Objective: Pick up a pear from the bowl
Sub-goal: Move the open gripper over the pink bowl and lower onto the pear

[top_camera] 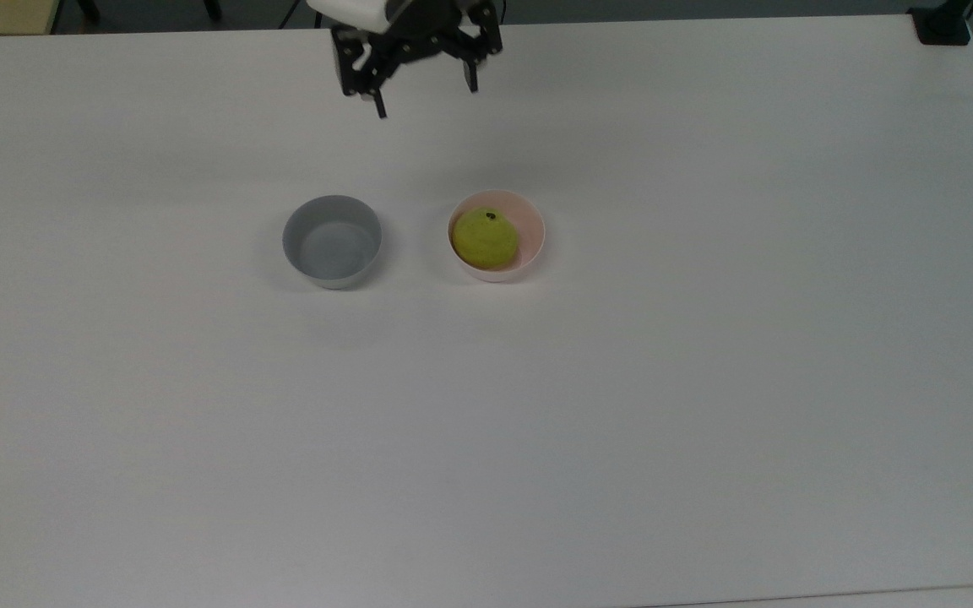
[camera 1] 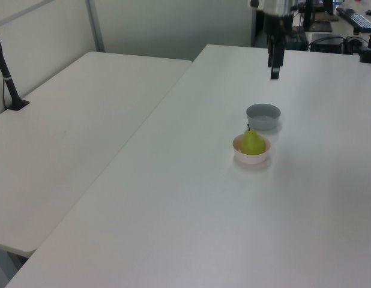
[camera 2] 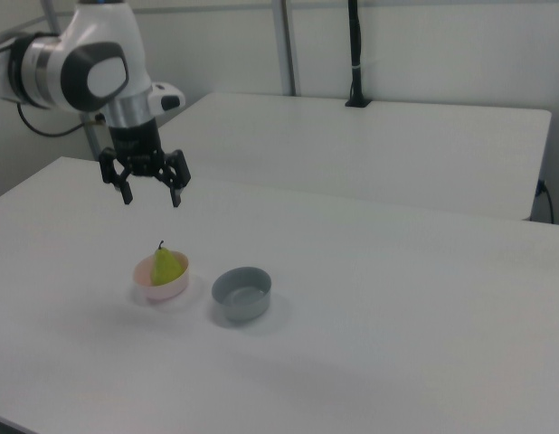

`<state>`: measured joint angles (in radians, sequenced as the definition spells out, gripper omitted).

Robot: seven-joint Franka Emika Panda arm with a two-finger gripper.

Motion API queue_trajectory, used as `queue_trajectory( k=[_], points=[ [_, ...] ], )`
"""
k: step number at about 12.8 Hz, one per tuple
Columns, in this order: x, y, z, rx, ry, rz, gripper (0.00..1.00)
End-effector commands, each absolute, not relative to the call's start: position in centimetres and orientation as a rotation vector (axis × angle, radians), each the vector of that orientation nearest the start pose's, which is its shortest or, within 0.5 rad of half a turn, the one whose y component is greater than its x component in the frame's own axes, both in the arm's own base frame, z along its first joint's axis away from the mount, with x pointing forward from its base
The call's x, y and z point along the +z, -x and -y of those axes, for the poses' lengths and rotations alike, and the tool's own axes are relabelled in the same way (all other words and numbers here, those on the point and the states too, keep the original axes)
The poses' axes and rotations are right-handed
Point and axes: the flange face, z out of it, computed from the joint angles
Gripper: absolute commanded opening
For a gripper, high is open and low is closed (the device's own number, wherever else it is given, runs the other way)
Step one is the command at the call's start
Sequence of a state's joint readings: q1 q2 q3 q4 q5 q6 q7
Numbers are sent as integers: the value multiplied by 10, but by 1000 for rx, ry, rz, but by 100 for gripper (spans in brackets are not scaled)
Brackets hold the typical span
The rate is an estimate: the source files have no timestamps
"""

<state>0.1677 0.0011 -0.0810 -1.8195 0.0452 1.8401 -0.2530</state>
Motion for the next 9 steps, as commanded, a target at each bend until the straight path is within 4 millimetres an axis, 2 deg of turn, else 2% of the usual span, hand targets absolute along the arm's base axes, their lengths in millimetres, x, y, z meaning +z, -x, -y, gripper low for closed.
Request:
queue_trajectory(
  k=[1,7,9],
  points=[
    [478,-570,-79,-9,3079,451,100],
    [399,-582,-103,-22,3087,473,100],
    [377,-585,-120,-17,3079,505,100]
  ],
)
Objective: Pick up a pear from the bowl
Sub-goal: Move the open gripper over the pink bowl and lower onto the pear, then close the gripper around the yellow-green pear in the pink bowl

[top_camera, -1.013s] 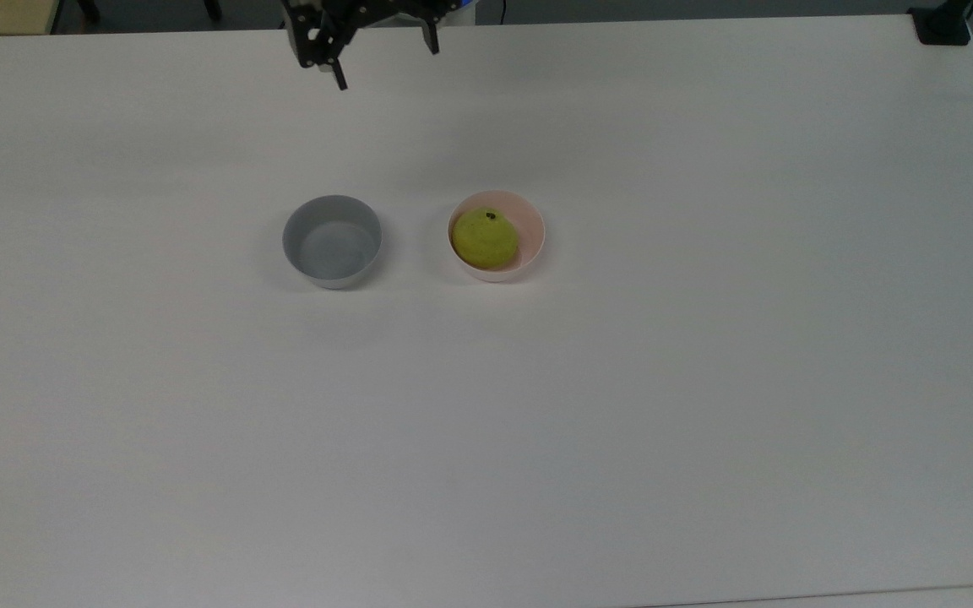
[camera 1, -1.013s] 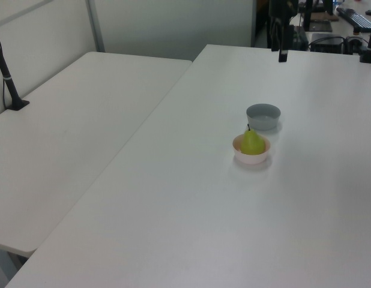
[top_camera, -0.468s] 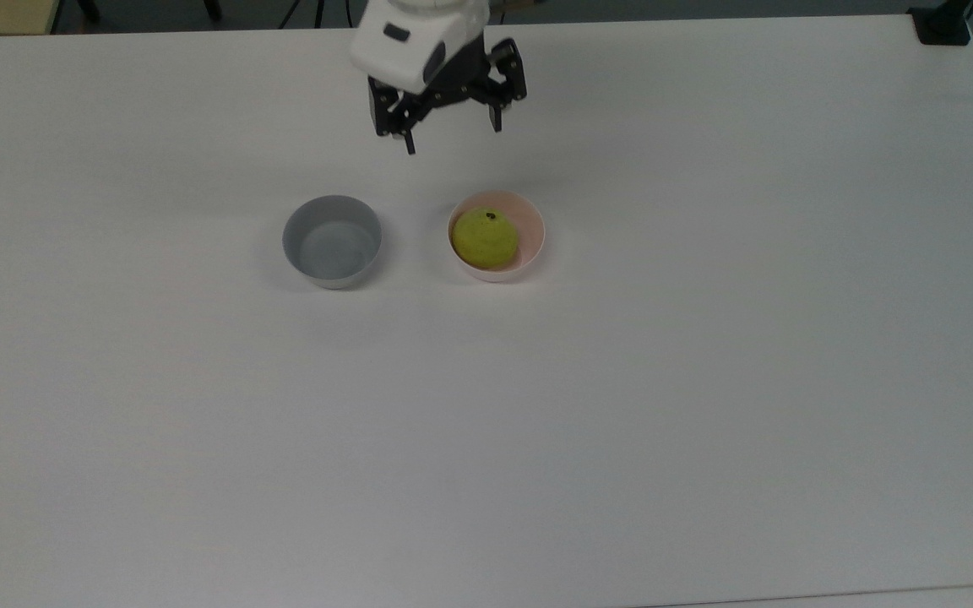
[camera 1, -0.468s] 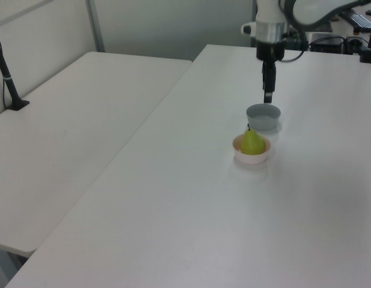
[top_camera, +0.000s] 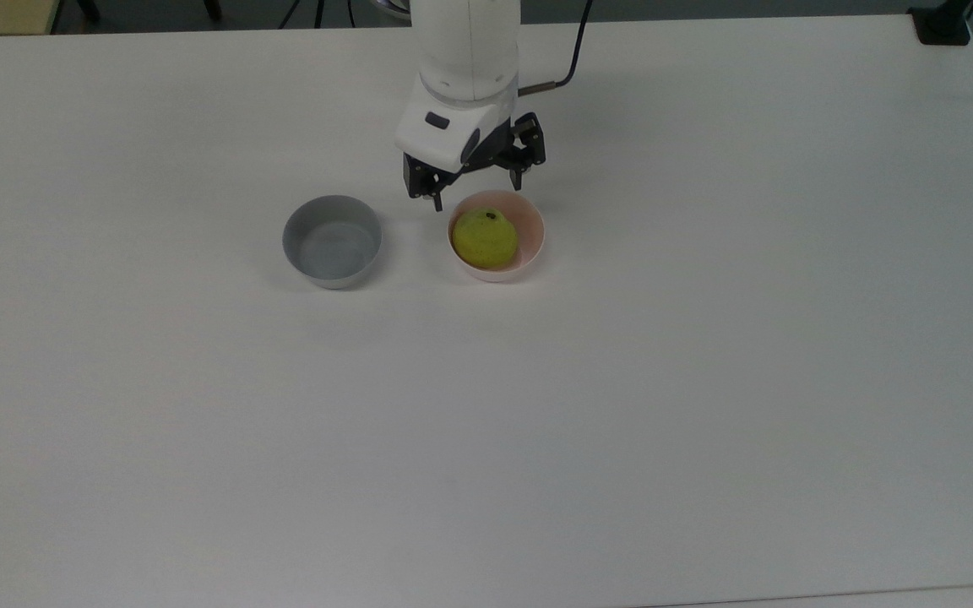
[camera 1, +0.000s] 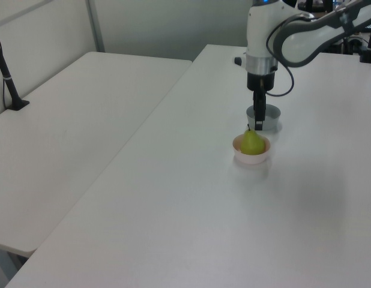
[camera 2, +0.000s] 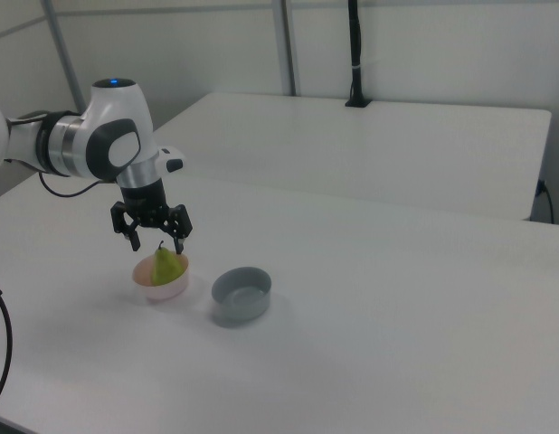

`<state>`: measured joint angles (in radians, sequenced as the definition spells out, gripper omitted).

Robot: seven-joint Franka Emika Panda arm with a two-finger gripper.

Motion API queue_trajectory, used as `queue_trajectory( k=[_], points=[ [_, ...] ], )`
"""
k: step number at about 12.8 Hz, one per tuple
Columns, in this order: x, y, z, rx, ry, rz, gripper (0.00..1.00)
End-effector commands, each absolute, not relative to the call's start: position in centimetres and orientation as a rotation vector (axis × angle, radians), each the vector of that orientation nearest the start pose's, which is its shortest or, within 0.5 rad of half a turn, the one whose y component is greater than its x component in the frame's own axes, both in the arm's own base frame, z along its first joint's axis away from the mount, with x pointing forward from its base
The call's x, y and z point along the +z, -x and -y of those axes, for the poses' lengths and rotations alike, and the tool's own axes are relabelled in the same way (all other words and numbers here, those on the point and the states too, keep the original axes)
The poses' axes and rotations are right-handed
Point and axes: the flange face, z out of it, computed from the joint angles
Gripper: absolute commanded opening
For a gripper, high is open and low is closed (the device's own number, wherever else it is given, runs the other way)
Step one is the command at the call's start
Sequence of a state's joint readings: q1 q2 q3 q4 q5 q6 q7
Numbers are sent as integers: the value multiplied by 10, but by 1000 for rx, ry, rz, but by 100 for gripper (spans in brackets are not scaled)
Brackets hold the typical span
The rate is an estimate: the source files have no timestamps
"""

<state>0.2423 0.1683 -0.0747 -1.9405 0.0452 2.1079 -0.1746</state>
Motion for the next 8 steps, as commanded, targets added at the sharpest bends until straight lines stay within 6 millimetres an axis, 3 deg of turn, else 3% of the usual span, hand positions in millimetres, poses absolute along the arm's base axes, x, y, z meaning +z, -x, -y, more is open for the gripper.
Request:
queue_trajectory(
  k=[1,7,8],
  points=[
    [371,-586,-120,-19,3080,504,100],
    [337,-594,-123,-25,3091,524,100],
    [336,-596,-124,-41,3090,526,94]
  ],
)
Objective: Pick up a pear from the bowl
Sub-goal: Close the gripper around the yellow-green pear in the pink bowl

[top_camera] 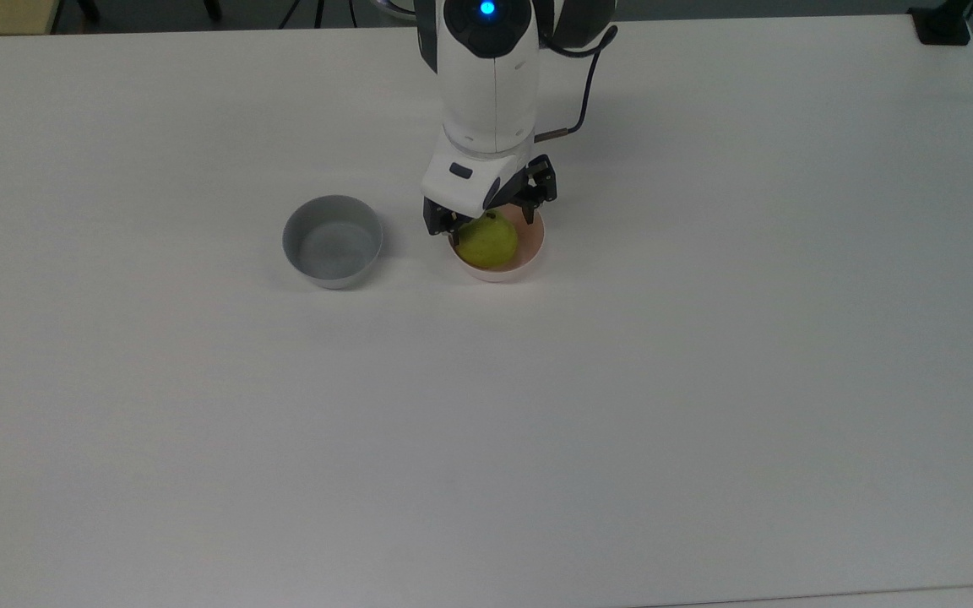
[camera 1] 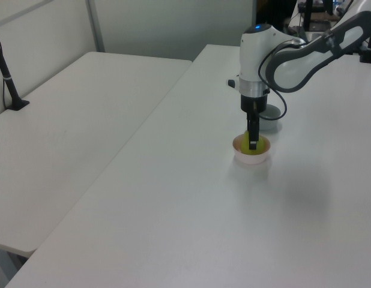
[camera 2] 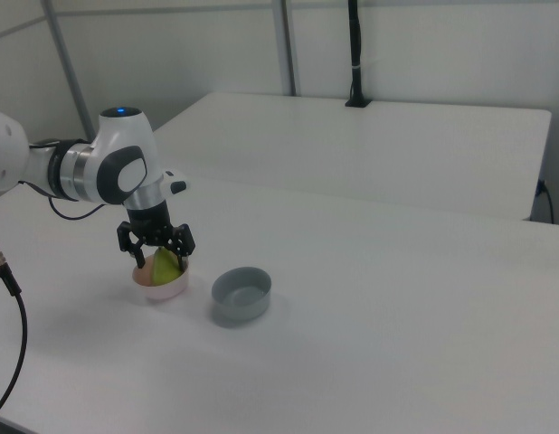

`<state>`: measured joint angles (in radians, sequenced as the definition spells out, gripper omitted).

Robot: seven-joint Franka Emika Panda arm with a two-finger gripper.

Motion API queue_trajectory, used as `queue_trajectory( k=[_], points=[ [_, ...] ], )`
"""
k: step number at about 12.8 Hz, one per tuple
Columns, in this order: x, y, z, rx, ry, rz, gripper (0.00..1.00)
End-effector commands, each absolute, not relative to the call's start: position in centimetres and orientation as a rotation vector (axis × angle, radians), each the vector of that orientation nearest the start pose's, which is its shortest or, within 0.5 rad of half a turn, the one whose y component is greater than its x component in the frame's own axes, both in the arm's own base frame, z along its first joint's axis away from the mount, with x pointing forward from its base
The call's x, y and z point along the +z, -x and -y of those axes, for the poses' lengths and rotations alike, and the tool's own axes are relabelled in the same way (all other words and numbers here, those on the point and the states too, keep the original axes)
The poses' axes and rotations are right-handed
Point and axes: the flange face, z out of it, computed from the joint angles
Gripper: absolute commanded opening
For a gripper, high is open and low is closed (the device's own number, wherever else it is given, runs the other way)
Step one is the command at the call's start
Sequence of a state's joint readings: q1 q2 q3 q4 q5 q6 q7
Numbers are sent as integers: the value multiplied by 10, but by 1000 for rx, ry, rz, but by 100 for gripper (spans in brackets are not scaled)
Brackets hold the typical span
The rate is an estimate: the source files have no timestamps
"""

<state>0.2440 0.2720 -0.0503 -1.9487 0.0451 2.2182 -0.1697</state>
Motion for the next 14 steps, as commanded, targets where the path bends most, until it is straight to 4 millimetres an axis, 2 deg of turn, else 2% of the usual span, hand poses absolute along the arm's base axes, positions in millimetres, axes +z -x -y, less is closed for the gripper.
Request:
queue_trajectory(
  k=[1,2,4,6,10,12,14],
  points=[
    [334,-594,-124,-37,3091,523,84],
    [334,-594,-124,-37,3090,525,73],
    [334,-594,-123,-36,3090,519,27],
    [337,-595,-122,-39,3090,517,2],
    [363,-593,-114,-43,3090,498,0],
    [405,-591,-108,-81,3088,478,0],
    [438,-595,-99,-53,3093,449,0]
  ],
)
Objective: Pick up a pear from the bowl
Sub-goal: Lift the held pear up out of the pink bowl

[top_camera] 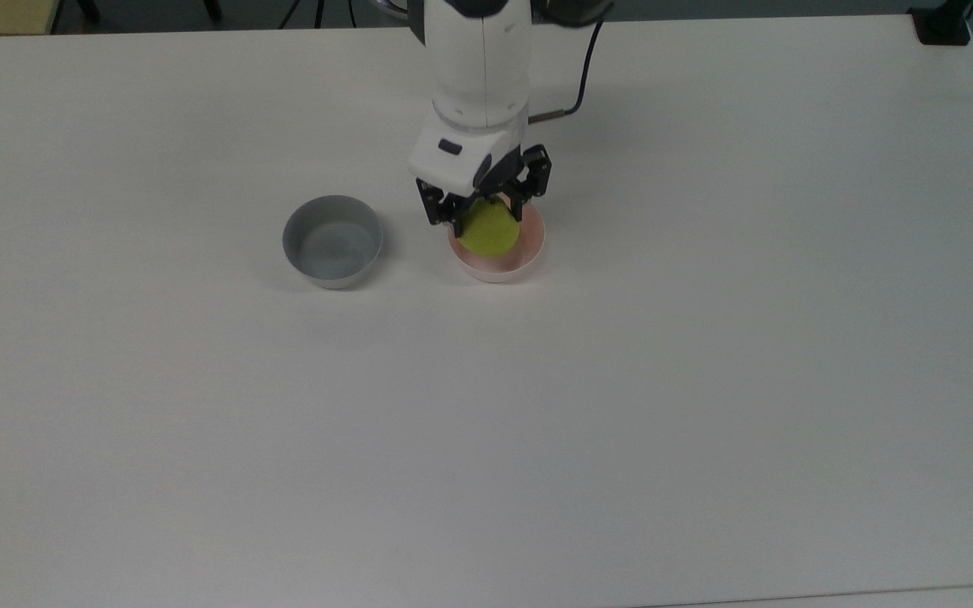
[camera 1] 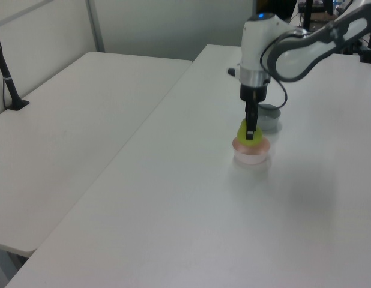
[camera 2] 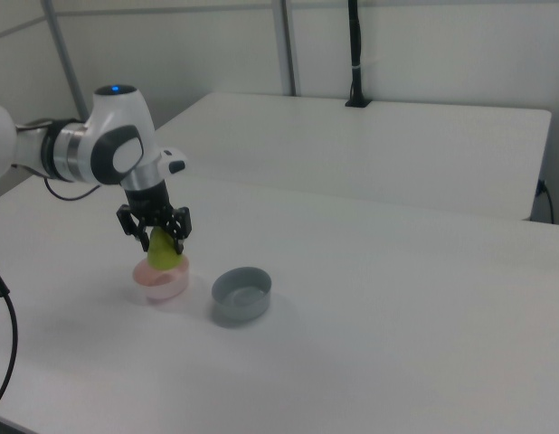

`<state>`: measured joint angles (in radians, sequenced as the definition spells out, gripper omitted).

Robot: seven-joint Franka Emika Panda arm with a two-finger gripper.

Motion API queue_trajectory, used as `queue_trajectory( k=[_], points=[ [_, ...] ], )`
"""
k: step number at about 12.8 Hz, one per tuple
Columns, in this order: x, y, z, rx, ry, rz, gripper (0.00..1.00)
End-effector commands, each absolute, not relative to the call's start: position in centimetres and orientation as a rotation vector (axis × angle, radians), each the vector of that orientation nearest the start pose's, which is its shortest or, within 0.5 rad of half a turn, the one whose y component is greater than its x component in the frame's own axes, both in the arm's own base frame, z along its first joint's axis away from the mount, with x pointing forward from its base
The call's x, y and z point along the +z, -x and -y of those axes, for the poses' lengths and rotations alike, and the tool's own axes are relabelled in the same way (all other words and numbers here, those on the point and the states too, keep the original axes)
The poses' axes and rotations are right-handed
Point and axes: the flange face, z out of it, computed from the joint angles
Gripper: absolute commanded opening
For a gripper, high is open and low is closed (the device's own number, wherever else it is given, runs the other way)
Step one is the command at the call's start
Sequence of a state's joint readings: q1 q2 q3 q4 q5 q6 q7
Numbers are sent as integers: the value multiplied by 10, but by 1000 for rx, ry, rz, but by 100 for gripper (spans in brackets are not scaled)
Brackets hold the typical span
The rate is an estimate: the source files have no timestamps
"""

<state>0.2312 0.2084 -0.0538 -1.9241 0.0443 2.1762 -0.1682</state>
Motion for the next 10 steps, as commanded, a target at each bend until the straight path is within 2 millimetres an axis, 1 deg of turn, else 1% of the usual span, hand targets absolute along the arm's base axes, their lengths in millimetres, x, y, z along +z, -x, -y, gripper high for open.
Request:
queue_trajectory(
  k=[1,3,4,6,7,8,9,10],
  points=[
    [458,-595,-88,-48,3096,422,0],
    [496,-590,-76,-15,3097,394,0],
    [516,-589,-65,11,3100,346,0],
    [541,-586,-59,38,3102,303,0],
    [550,-585,-50,40,3105,275,0],
    [565,-580,-42,33,3102,252,0],
    [576,-578,-36,32,3099,235,0],
    [594,-576,-30,8,3098,220,0]
  ],
)
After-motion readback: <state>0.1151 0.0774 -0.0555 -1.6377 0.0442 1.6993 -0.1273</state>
